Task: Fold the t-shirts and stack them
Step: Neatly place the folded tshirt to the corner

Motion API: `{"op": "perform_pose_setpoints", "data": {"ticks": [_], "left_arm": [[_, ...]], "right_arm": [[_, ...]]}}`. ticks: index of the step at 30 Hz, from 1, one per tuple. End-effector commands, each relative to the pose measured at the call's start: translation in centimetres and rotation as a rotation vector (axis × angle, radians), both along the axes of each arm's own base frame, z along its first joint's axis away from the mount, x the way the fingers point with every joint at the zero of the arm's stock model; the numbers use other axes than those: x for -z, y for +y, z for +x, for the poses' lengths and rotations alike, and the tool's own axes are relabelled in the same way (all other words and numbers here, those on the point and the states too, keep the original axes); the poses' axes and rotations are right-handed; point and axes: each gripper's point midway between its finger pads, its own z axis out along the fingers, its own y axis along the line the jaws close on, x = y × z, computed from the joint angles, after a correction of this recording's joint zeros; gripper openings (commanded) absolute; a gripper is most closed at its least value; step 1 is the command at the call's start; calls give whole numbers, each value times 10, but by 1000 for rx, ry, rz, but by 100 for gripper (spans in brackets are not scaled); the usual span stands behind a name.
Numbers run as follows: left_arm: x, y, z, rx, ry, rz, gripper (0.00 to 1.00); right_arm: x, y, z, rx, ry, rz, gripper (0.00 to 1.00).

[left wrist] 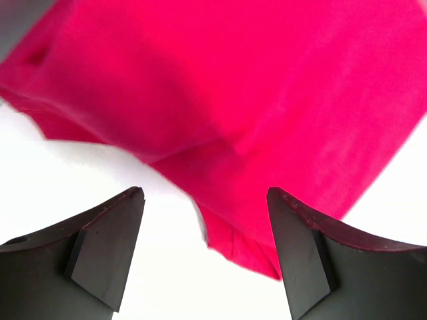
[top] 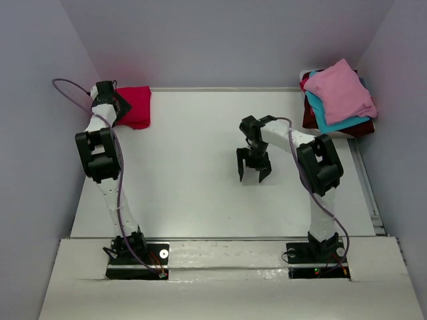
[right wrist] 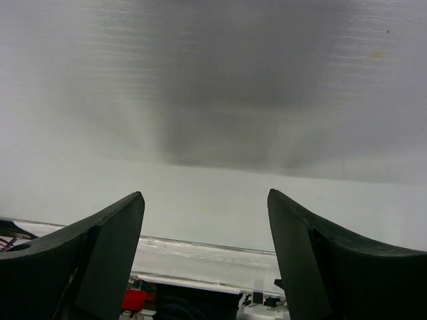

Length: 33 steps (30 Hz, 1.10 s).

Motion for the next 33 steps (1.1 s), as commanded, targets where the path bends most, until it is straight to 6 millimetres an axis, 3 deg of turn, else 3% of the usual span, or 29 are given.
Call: {"op": "perform_pose_setpoints", "data": {"ticks": [1, 2, 6, 8, 10, 11, 12, 14, 15, 18, 19, 25, 33], "left_arm": [[-103, -27, -8, 80, -156, 69, 86], [-122, -34, -13, 101, -183, 81, 86], [-157, -64, -34, 151, -217, 104, 86], [-163, -77, -43, 176, -218, 101, 86], [-167, -107, -56, 257, -229, 71, 86], [-167, -120, -61, 286, -227, 66, 86], [-167, -146, -66, 343, -227, 63, 86], [-160, -171, -84, 400, -209, 55, 86], [-156, -195, -91, 453, -200, 45, 86], [-143, -222, -115, 517, -157, 38, 86], [-141, -240, -123, 559, -153, 37, 86], [-135, -272, -162, 646, -125, 79, 87], [-126, -337, -201, 834, -155, 47, 87]], "right_arm": [[-67, 17, 31, 3, -231, 100, 81], [-72, 18, 34, 6, -259, 111, 82], [-104, 19, 40, 16, -374, 164, 87], [-111, 19, 41, 23, -404, 178, 89], [-118, 17, 41, 40, -449, 192, 92], [-114, 16, 41, 45, -449, 187, 93], [-121, 17, 44, 54, -486, 206, 94], [-119, 15, 42, 74, -511, 213, 99], [-117, 14, 41, 79, -513, 214, 100], [-118, 15, 41, 112, -536, 240, 100], [-119, 16, 41, 122, -543, 247, 100], [-119, 17, 42, 165, -587, 285, 100], [-120, 9, 39, 215, -654, 295, 100]]}}
